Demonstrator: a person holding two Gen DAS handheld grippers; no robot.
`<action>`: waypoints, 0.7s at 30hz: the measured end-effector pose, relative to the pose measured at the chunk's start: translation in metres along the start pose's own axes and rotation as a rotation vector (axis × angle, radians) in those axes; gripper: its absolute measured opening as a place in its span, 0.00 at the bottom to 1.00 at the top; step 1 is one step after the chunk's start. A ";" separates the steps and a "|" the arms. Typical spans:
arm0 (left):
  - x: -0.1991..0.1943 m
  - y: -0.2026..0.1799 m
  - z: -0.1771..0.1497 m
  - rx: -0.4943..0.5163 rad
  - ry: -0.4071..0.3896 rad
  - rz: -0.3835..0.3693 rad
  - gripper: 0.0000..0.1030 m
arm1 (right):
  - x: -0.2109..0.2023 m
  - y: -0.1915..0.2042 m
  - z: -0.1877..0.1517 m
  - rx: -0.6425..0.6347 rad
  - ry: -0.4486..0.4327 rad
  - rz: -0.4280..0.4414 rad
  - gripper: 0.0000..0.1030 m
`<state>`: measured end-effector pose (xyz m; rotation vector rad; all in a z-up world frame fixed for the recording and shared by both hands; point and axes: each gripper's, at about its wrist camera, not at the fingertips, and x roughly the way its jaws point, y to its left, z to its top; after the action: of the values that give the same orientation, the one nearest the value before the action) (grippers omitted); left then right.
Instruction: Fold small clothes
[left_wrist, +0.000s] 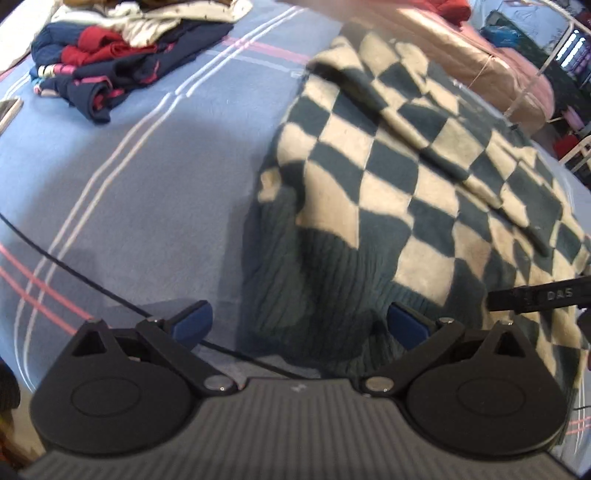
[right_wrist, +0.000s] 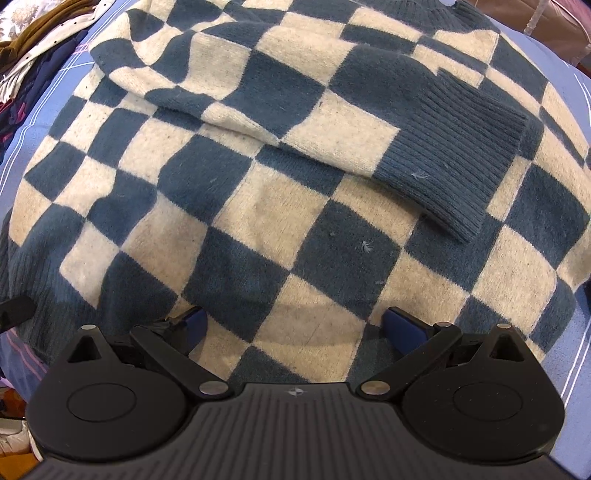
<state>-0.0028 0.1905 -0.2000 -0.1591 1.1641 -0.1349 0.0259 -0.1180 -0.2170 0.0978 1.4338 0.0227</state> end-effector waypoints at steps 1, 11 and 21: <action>-0.004 0.007 -0.001 -0.018 -0.010 -0.009 1.00 | 0.000 -0.001 0.000 0.008 -0.002 0.001 1.00; -0.016 0.094 0.003 -0.194 -0.038 -0.288 0.92 | -0.005 -0.011 -0.009 0.103 -0.075 0.025 1.00; 0.033 0.041 0.015 -0.066 0.072 -0.346 0.13 | -0.011 -0.020 -0.016 0.143 -0.088 0.014 1.00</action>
<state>0.0253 0.2254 -0.2318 -0.4166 1.2056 -0.4102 0.0073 -0.1374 -0.2098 0.2242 1.3462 -0.0716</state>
